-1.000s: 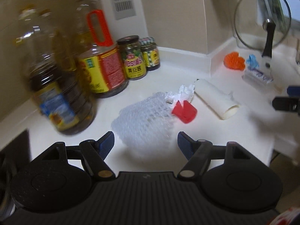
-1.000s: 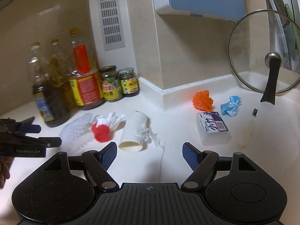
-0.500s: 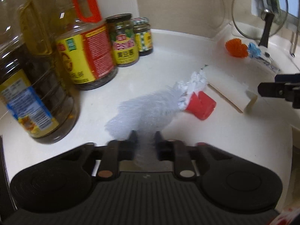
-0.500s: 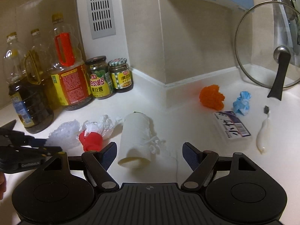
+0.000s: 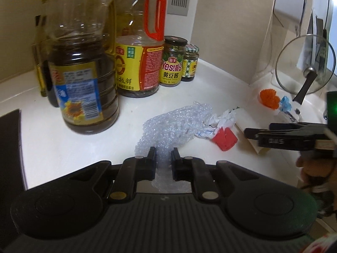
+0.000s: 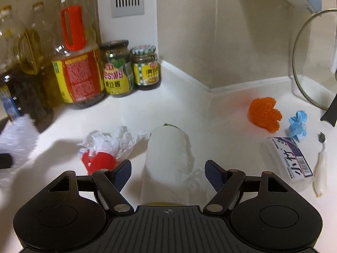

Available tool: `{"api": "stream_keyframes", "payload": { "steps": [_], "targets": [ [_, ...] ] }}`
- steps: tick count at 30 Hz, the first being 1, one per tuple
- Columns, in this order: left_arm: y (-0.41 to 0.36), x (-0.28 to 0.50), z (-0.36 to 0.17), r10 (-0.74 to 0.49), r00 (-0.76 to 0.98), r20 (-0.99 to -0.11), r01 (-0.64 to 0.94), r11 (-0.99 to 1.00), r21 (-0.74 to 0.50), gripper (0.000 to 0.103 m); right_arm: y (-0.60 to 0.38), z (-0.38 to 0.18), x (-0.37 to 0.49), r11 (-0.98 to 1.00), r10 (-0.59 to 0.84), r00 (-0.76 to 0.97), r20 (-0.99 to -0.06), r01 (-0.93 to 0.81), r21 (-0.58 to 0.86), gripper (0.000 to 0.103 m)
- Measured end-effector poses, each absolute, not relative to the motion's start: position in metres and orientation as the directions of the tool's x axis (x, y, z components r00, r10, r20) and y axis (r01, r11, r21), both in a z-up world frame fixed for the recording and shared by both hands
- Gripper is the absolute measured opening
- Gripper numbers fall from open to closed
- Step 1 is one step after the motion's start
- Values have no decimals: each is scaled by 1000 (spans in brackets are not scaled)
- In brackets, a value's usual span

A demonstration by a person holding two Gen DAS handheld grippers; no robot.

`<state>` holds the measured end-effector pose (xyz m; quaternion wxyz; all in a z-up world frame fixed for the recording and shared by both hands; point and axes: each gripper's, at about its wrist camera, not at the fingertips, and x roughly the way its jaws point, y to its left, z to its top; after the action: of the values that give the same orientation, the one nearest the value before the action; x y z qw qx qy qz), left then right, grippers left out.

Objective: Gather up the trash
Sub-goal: 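Grasp the white paper cup with the right tool, then carry both items over the bin and open the left tool to drop the mesh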

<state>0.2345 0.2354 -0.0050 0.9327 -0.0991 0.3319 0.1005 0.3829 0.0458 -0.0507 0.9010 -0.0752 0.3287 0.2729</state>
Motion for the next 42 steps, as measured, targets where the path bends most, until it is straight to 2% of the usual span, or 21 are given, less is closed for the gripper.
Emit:
{"api": "stream_keyframes", "payload": {
  "steps": [4, 6, 7, 24, 42],
  "targets": [
    [235, 226, -4, 124, 757, -642, -266, 955, -129, 12, 50, -60, 388, 837, 441, 617, -651, -544, 51, 76],
    [233, 222, -4, 128, 755, -643, -272, 953, -130, 12, 50, -61, 388, 836, 448, 619, -645, -546, 56, 63],
    [232, 220, -4, 131, 754, -643, -275, 953, -129, 12, 50, -62, 387, 835, 447, 621, -643, -548, 50, 49],
    [183, 199, 7, 103, 767, -634, -245, 960, -139, 12, 7, -42, 350, 836, 459, 667, -587, -547, 33, 49],
    [61, 160, 11, 45, 781, -623, -212, 957, -197, 12, -125, -22, 251, 802, 549, 641, -536, -584, 123, 49]
  ]
}}
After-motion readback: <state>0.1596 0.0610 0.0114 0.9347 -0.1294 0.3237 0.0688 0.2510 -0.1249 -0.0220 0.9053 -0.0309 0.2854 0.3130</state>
